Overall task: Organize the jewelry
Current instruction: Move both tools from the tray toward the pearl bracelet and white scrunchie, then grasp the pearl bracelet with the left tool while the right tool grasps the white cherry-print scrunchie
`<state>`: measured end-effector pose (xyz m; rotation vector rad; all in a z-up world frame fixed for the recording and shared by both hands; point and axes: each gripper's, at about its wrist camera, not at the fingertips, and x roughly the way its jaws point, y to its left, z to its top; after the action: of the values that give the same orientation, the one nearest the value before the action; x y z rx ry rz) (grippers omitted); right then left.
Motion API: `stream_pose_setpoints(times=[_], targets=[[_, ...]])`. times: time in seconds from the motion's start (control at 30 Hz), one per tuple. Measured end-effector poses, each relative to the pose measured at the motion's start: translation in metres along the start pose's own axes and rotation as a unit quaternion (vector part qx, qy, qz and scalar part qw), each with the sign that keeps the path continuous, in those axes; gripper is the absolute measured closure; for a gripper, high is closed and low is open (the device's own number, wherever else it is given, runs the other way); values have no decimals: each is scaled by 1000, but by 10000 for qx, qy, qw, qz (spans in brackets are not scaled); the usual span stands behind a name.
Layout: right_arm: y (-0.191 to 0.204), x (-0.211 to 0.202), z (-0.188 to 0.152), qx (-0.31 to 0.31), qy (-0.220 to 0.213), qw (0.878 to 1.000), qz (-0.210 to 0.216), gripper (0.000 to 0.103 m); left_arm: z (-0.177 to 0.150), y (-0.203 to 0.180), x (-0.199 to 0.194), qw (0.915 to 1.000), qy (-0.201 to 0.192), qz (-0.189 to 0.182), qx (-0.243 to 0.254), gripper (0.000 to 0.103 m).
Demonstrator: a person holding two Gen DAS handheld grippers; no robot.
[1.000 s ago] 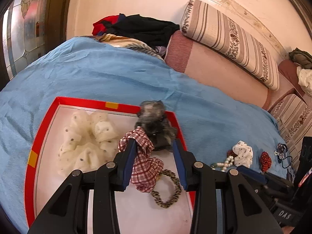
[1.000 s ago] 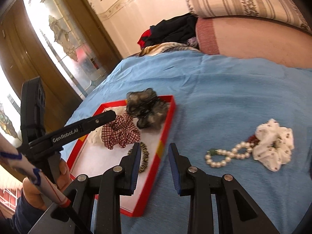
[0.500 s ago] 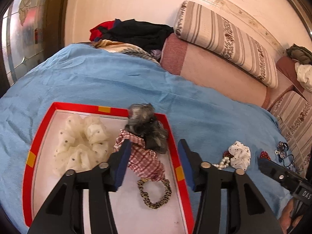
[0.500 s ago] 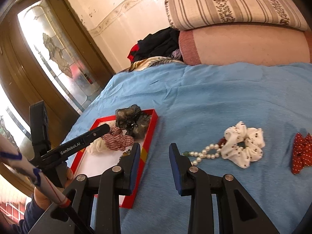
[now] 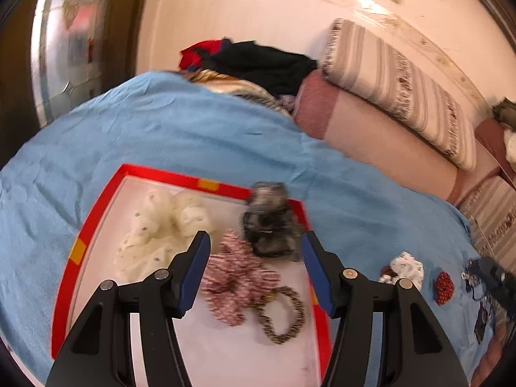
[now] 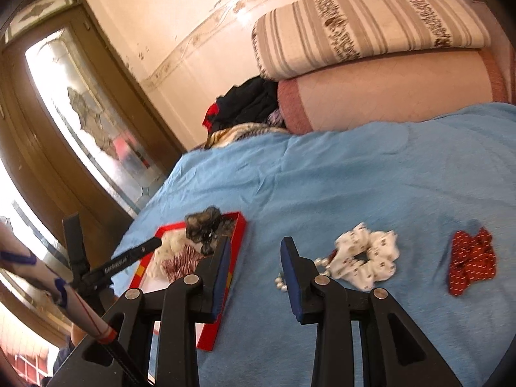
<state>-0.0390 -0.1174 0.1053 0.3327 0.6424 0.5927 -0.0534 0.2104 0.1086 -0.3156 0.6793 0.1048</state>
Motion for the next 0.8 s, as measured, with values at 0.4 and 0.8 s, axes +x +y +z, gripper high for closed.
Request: stream_pose_setpoints(times=[0.4, 0.8], targets=[[-77, -33, 9, 601, -256, 9959, -621, 64, -41, -126, 44, 9850, 788, -797, 1315, 45], [-130, -14, -2, 1205, 166, 9904, -657, 64, -71, -169, 104, 9636, 1488, -881, 2038, 51]])
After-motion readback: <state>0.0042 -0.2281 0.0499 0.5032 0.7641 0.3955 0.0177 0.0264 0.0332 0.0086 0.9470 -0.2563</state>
